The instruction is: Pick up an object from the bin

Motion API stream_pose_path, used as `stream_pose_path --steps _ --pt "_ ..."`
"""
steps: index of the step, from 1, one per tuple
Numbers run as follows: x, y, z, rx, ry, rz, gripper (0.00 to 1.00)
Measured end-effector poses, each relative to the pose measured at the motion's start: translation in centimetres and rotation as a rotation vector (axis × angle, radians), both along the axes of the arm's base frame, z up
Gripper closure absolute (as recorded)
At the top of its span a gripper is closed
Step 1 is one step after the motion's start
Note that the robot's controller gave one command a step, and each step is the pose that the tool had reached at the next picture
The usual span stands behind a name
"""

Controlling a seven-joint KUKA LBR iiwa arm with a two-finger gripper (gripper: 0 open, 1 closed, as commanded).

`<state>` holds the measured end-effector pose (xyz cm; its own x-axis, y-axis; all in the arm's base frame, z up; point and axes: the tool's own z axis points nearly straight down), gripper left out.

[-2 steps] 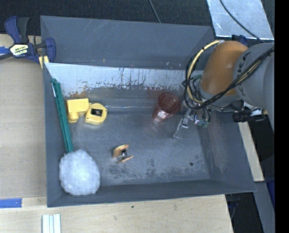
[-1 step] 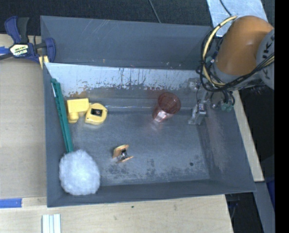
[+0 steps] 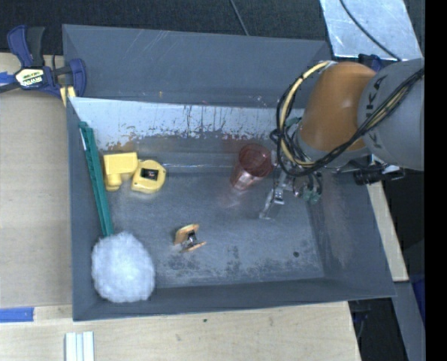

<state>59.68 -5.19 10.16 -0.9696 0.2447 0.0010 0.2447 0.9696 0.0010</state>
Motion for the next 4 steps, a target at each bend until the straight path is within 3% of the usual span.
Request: stream_pose_path --steps 1,2,4 --pt "2.74 -0.8 -3.02 -0.004 -0.013 -0.178 0.0" --pt "2.74 -0.54 -2.99 -0.004 -0.012 0.552 1.0" --pt "2.69 -0.53 -2.6 -0.004 -0.011 0.558 1.0"
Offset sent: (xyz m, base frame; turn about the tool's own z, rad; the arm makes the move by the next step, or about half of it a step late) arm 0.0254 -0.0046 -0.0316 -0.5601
